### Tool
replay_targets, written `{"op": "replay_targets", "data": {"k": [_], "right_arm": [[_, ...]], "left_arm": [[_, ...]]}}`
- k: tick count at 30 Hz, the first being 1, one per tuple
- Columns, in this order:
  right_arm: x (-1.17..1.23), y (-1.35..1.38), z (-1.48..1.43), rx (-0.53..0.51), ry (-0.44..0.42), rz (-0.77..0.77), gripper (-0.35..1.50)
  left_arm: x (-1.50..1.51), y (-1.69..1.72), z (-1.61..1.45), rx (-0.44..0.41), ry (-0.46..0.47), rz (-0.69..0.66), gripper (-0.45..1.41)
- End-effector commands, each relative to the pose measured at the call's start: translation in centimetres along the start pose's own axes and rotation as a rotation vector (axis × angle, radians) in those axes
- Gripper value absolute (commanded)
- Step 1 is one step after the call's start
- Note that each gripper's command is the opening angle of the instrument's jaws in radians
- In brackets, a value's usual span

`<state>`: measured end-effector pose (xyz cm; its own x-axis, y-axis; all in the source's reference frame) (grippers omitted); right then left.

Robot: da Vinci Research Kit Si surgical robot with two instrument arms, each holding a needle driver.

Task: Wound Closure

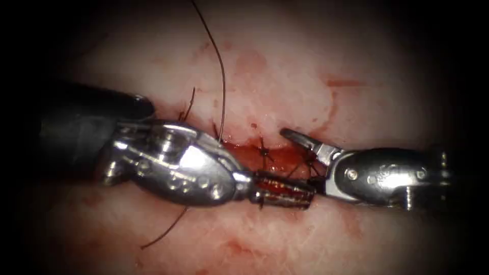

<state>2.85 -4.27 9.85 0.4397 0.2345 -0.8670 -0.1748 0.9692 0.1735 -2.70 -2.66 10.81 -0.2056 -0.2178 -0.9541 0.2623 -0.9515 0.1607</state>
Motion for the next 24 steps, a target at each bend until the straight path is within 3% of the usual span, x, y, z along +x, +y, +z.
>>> {"op": "replay_targets", "data": {"k": [1,9,10,13,20,24], "right_arm": [[-0.03,0.03,-0.09,-0.001,0.0,0.003,1.37],[-0.14,0.25,-0.4,-0.064,-0.023,0.027,1.35],[-0.21,0.27,-0.4,-0.072,-0.026,0.026,1.35],[-0.3,0.29,-0.4,-0.074,-0.025,0.032,1.35],[-0.35,0.28,-0.4,-0.073,-0.028,0.039,1.33],[-0.38,0.3,-0.4,-0.077,-0.029,0.05,1.33]], "left_arm": [[-0.02,0.0,0.01,-0.006,0.0,-0.002,-0.45],[0.08,-0.1,-0.44,-0.046,-0.009,-0.023,-0.45],[0.11,-0.11,-0.62,-0.08,0.034,-0.045,-0.45],[0.09,-0.17,-1.02,-0.101,0.033,-0.055,-0.45],[-0.27,-0.28,-1.67,-0.077,-0.07,-0.068,-0.45],[-0.6,-0.27,-1.71,-0.053,-0.126,-0.084,-0.45]]}}
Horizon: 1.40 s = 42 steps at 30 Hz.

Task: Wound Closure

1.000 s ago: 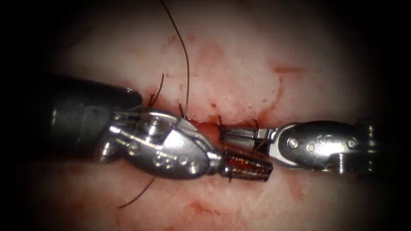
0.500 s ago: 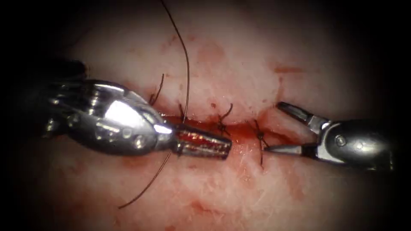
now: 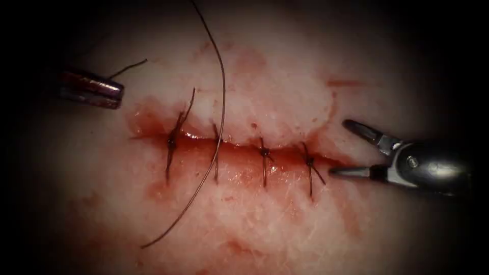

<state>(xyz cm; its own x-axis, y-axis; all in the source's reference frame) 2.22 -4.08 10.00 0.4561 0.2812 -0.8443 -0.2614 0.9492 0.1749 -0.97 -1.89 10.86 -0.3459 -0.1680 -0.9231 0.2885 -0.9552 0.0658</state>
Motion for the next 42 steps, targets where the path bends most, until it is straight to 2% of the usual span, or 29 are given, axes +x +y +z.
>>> {"op": "replay_targets", "data": {"k": [1,4,5,7,8,10,11,12,14,16,17,23,27,32,35,42], "right_arm": [[-0.02,-0.02,0.08,-0.003,0.0,0.005,1.33],[-0.04,0.0,0.05,-0.008,-0.002,0.01,1.33],[-0.05,0.02,0.04,-0.014,-0.005,0.016,1.33],[-0.07,0.03,0.03,-0.018,-0.007,0.024,1.33],[-0.08,0.04,0.02,-0.028,-0.01,0.028,1.33],[-0.09,0.04,0.01,-0.045,-0.017,0.034,1.33],[-0.1,0.04,0.01,-0.054,-0.02,0.037,1.33],[-0.1,0.04,0.01,-0.058,-0.022,0.039,1.33],[-0.11,0.04,0.01,-0.061,-0.024,0.042,1.33],[-0.11,0.04,0.0,-0.059,-0.026,0.042,1.33],[-0.11,0.04,0.0,-0.058,-0.026,0.042,1.33],[-0.13,0.02,0.01,-0.058,-0.028,0.045,1.33],[-0.13,0.02,0.01,-0.054,-0.03,0.044,1.33],[-0.13,0.01,0.01,-0.054,-0.03,0.056,1.33],[-0.13,0.01,0.01,-0.054,-0.03,0.056,1.33],[-0.12,0.0,0.01,-0.054,-0.031,0.068,1.33]], "left_arm": [[-0.13,0.01,0.12,0.008,-0.019,-0.018,-0.45],[-0.47,0.06,0.3,0.011,-0.061,-0.053,-0.45],[-0.73,0.11,0.42,0.013,-0.081,-0.073,-0.45],[-0.95,0.14,0.51,0.015,-0.099,-0.082,-0.45],[-1.18,0.17,0.6,0.015,-0.123,-0.097,-0.45],[-1.4,0.18,0.66,0.022,-0.133,-0.09,-0.45],[-1.44,0.18,0.67,0.021,-0.137,-0.099,-0.38],[-1.53,0.17,0.68,0.023,-0.143,-0.118,-0.01],[-1.63,0.13,0.63,0.028,-0.144,-0.191,0.49],[-1.66,0.1,0.54,0.04,-0.149,-0.258,0.83],[-1.66,0.08,0.48,0.05,-0.155,-0.29,0.93],[-1.58,0.12,0.21,0.042,-0.185,-0.424,1.16],[-1.48,0.12,0.08,0.038,-0.202,-0.475,1.21],[-1.4,0.21,0.02,0.024,-0.224,-0.538,1.09],[-1.39,0.29,0.07,0.002,-0.252,-0.566,1.04],[-1.51,0.34,0.31,-0.037,-0.229,-0.6,1.01]]}}
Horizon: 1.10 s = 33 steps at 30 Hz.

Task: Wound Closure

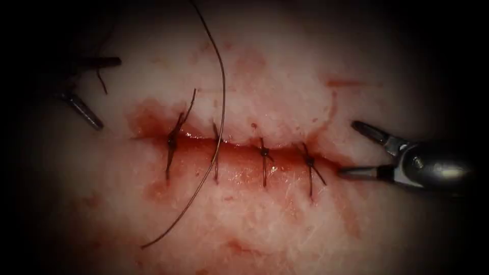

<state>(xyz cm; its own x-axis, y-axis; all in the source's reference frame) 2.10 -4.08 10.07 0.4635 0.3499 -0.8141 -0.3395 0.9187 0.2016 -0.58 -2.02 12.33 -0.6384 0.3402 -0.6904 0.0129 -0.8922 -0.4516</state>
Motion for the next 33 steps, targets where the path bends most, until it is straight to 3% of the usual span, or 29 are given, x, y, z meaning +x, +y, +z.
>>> {"op": "replay_targets", "data": {"k": [1,6,12,18,28,33], "right_arm": [[-0.01,-0.04,0.07,0.002,0.002,0.0,1.33],[0.0,-0.05,0.07,0.008,0.003,0.006,1.33],[0.0,-0.06,0.08,0.008,0.003,0.012,1.33],[-0.01,-0.07,0.08,0.011,0.001,0.017,1.33],[-0.01,-0.07,0.08,0.014,0.001,0.017,1.33],[0.02,-0.05,0.07,0.015,0.0,0.026,1.33]], "left_arm": [[-0.05,-0.01,0.12,-0.01,0.002,-0.008,1.01],[-0.26,0.07,0.11,-0.064,-0.013,-0.065,0.99],[-0.25,0.2,0.01,-0.1,-0.046,-0.089,0.99],[0.1,0.26,-0.06,-0.121,-0.026,-0.086,1.01],[0.72,0.37,-0.39,-0.046,0.027,-0.067,1.06],[0.97,0.37,-0.52,0.001,0.105,-0.059,1.03]]}}
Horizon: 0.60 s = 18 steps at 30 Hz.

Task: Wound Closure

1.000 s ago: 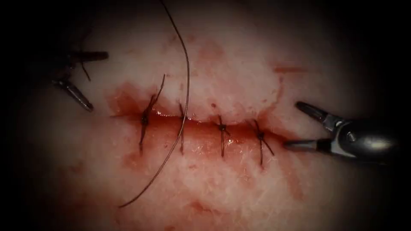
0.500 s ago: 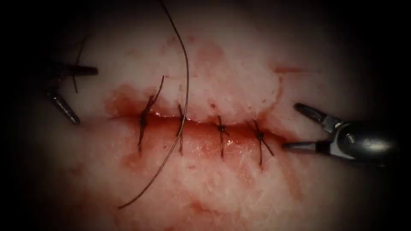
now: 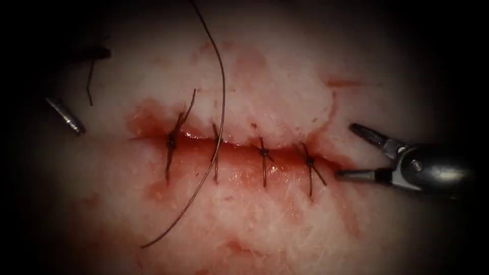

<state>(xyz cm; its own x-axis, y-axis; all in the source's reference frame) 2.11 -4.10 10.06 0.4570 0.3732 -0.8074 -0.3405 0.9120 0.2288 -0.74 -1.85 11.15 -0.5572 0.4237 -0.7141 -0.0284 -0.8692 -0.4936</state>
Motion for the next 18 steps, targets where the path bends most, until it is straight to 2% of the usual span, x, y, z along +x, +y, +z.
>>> {"op": "replay_targets", "data": {"k": [1,6,10,13,18], "right_arm": [[0.03,-0.02,0.05,0.003,0.002,0.008,1.33],[0.21,-0.07,-0.07,0.068,0.007,0.049,1.2],[0.56,-0.06,-0.15,0.072,0.031,0.088,1.18],[0.76,-0.1,-0.2,0.073,0.043,0.063,1.18],[0.95,-0.19,-0.31,0.083,0.048,0.02,1.15]], "left_arm": [[0.02,0.0,0.1,0.003,0.024,0.01,1.03],[0.09,0.16,0.27,0.031,0.144,0.039,0.88],[0.16,0.28,0.45,0.049,0.243,0.055,0.88],[0.27,0.36,0.59,0.051,0.27,0.071,0.88],[0.4,0.52,0.69,0.049,0.277,0.099,0.88]]}}
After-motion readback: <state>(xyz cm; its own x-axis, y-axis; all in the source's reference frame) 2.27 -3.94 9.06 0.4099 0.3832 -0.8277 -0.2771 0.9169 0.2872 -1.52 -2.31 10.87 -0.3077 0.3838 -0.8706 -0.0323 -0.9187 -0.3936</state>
